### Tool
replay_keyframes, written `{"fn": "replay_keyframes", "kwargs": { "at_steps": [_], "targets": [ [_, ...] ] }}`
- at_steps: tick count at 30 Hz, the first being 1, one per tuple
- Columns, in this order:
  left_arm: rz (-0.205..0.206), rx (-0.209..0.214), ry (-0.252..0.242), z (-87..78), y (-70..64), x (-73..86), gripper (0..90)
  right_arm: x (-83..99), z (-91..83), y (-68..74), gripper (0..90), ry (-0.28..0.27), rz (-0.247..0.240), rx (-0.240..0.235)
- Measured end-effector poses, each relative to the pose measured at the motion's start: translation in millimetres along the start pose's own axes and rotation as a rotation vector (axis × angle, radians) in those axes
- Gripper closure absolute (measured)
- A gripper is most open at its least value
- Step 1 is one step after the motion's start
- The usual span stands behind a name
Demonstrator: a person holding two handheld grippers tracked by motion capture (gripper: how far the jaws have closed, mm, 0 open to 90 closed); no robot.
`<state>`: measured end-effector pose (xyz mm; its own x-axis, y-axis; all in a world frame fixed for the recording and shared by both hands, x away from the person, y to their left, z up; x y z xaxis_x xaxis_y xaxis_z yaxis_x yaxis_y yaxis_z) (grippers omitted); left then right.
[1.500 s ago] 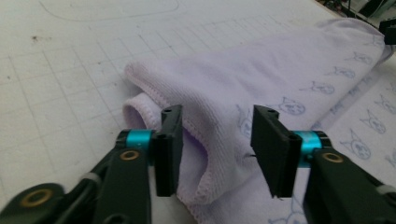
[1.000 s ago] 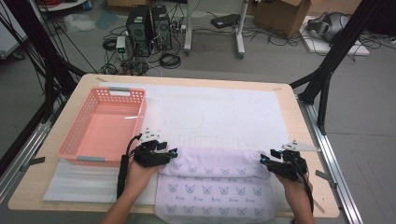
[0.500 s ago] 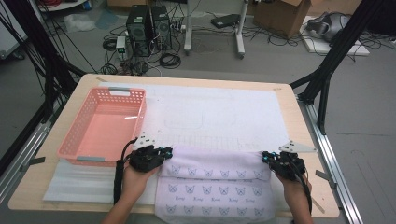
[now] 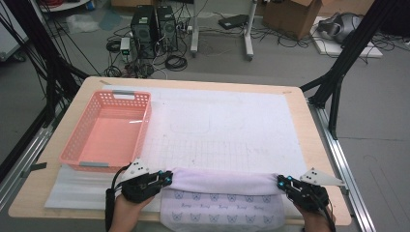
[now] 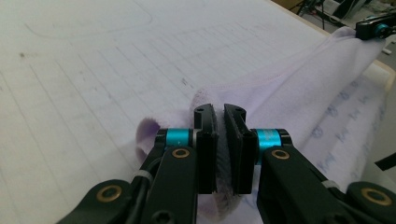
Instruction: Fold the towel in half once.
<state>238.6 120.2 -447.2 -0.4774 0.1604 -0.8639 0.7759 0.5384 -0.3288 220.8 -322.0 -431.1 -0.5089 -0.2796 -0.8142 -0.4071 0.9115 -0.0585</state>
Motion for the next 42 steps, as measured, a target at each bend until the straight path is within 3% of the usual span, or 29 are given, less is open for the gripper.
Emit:
{"fn": "replay_keyframes", "kwargs": {
  "at_steps": [5,17,19,21,24,25,27,29,31,34,37,40,42],
  "targets": [
    [0.003,0.015,0.019,-3.7,-7.8,14.6,83.1,10.8,-5.0,4.6,84.8,0.020,-0.002,-0.020],
    [0.025,0.038,0.060,-8.4,-18.7,26.4,81.7,26.7,-16.4,11.2,84.9,0.089,-0.048,-0.037],
    [0.037,0.024,0.058,-9.4,-20.1,25.5,74.4,29.5,-19.1,12.3,82.9,0.094,-0.062,-0.053],
    [0.049,0.009,0.020,-11.0,-18.4,18.8,56.5,28.6,-22.2,12.9,72.5,0.075,-0.049,-0.058],
    [0.059,-0.020,-0.036,-13.8,-11.3,5.6,43.3,16.1,-30.3,6.6,67.9,-0.011,0.039,-0.068],
    [0.065,-0.026,-0.042,-13.4,-8.6,2.5,42.2,10.7,-32.4,3.8,67.8,-0.036,0.050,-0.057],
    [0.059,-0.034,-0.020,-9.5,-3.1,0.5,42.7,3.0,-30.5,1.1,68.9,-0.033,0.025,-0.028],
    [0.034,-0.053,0.014,-4.4,1.4,2.7,43.5,3.2,-18.0,-1.0,68.3,0.041,-0.005,-0.010],
    [0.040,-0.063,0.035,-0.6,4.5,5.8,43.7,9.1,2.0,-1.4,63.1,0.109,-0.051,0.014],
    [0.054,-0.075,0.029,2.0,9.0,4.0,43.6,11.3,22.9,-0.5,58.8,0.130,-0.103,0.065],
    [0.068,-0.085,0.009,5.3,14.6,-2.4,42.9,0.6,39.2,-8.7,58.4,0.108,-0.056,0.156],
    [0.057,-0.094,0.001,11.9,21.8,-6.5,41.8,-8.2,47.9,-17.3,58.4,0.069,-0.011,0.216],
    [0.047,-0.102,0.009,15.6,24.9,-6.3,41.0,-11.2,46.0,-20.3,57.8,0.040,0.021,0.216]
  ]
}}
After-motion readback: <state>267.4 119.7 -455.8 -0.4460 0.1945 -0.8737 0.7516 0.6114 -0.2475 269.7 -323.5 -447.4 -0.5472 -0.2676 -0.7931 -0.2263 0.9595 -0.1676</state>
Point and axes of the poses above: each handheld gripper's, and its own axes: z roughly forward along the jaws, x roughly out of its underside, y roughly to its left, the point moved 3 cm from there along z, roughly forward along the jaws, and after that the axes turned 10 degrees about x, right-handed, at the moved point
